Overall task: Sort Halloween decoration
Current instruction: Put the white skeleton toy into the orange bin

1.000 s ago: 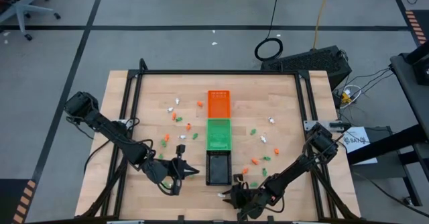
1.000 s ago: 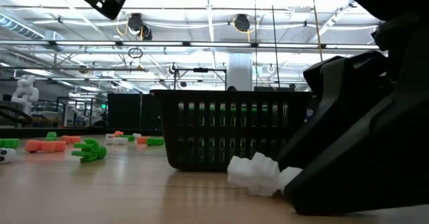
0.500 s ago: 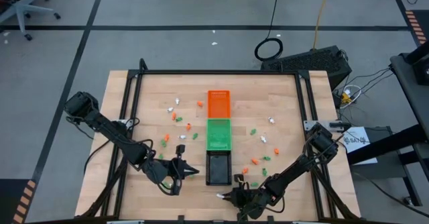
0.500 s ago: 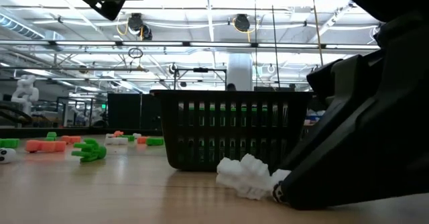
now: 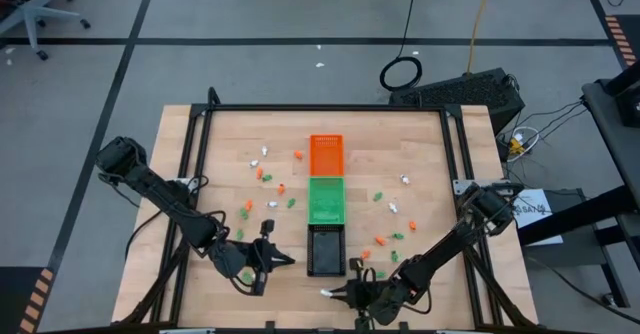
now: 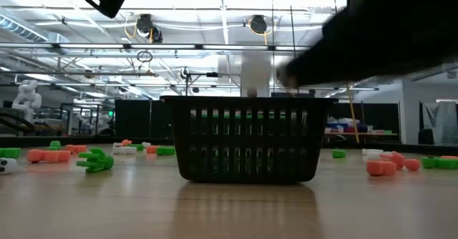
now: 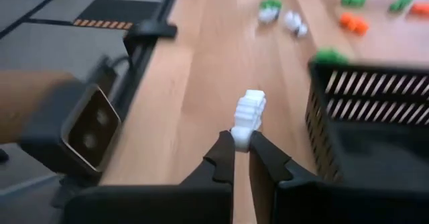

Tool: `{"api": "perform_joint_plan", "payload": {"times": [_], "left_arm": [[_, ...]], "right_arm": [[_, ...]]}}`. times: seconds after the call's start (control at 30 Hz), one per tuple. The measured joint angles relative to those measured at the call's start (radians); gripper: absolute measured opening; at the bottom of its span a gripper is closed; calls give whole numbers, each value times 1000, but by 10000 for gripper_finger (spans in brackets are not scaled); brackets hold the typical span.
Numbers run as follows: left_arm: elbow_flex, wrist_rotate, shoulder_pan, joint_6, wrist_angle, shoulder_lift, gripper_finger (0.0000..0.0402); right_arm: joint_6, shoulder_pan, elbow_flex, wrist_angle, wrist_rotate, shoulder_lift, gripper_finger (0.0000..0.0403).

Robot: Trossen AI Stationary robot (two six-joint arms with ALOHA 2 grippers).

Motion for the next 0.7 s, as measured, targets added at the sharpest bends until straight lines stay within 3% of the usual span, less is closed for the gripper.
{"api": "perform_joint_plan", "payload": {"times": [0.4,0.53,0.7], "left_arm": [[0,0,0,3,22,0,8],[0,-2,0,8,23,0,8],[0,-44,0,8,23,0,8]], "right_arm": [[-337,-1,1,-281,7,-322,1],[-478,-1,1,-357,55,-433,0],[-621,-1,2,-438,60,-535,1]]}}
